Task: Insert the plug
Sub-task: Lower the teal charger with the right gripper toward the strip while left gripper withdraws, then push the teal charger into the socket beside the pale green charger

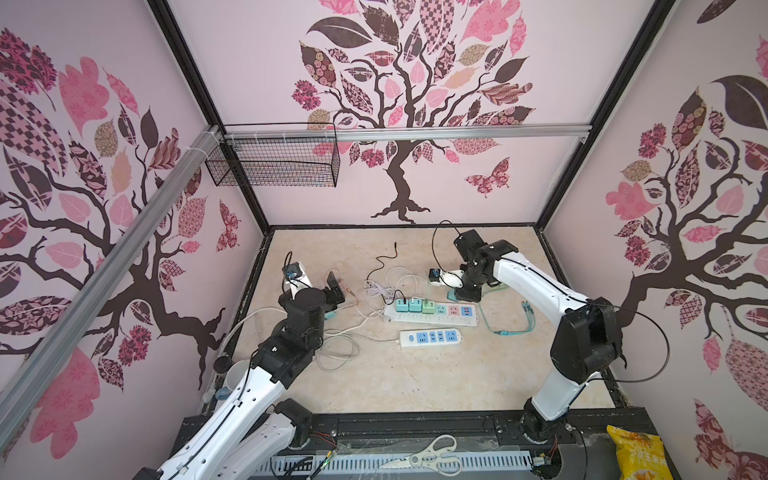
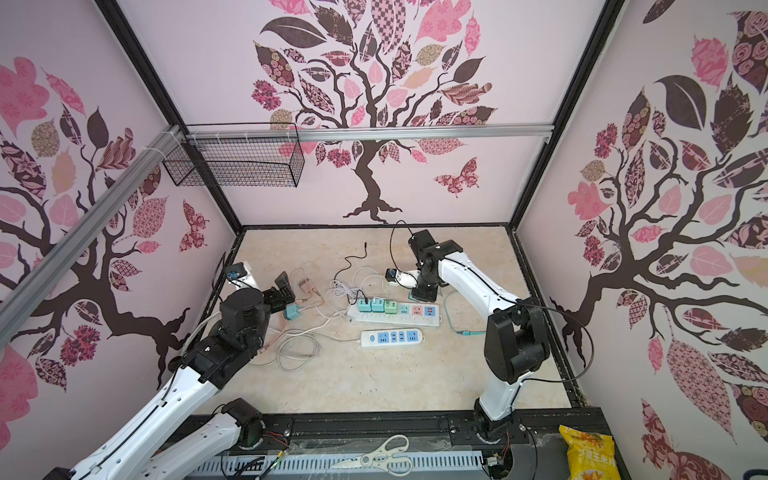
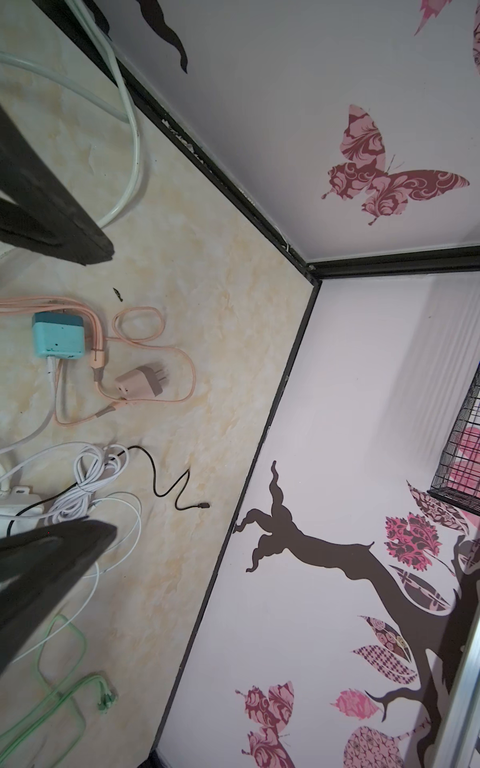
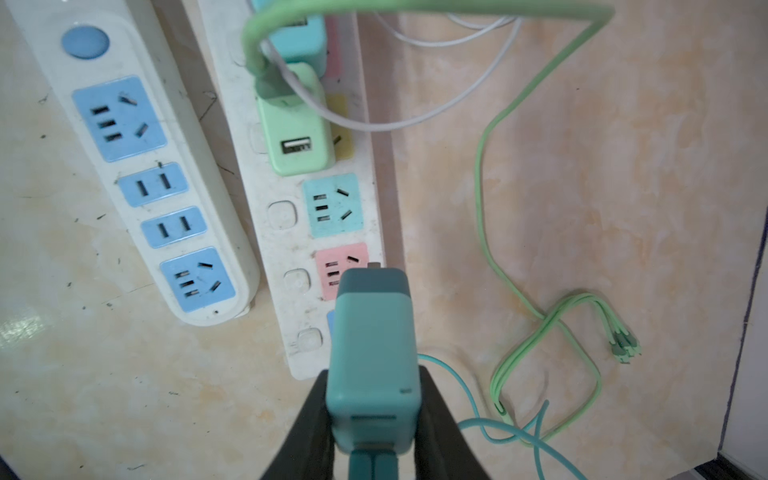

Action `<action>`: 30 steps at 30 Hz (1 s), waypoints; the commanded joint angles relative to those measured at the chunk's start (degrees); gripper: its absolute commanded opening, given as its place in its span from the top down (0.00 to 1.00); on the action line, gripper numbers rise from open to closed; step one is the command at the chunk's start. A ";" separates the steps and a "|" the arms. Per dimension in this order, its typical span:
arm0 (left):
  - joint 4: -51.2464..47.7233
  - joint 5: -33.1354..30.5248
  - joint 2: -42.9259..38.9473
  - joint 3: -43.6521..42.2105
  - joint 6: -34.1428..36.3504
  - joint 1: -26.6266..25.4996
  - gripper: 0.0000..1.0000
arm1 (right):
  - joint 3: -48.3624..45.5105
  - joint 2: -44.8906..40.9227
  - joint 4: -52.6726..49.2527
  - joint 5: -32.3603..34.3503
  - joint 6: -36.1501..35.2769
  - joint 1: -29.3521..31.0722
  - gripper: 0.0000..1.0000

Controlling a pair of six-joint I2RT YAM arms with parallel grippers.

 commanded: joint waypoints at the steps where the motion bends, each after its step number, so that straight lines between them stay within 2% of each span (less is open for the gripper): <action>1: 2.61 2.04 -2.27 -2.21 2.31 0.20 0.02 | 1.31 0.28 -4.37 3.86 0.24 2.41 1.00; 7: 4.96 4.16 -5.08 -4.02 5.38 0.19 0.01 | -0.92 1.25 -3.41 5.18 -0.68 5.70 1.00; 10: 5.46 2.97 -5.87 -4.58 4.91 0.24 0.02 | -2.09 1.74 -1.65 5.92 -1.97 6.61 1.00; 21: 4.51 1.97 -3.96 -3.64 4.19 0.23 0.02 | -5.59 2.75 3.39 6.21 -5.86 8.45 1.00; 30: 4.83 1.48 -3.45 -3.88 4.25 0.22 0.02 | -8.23 2.93 8.27 9.64 -7.97 9.19 1.00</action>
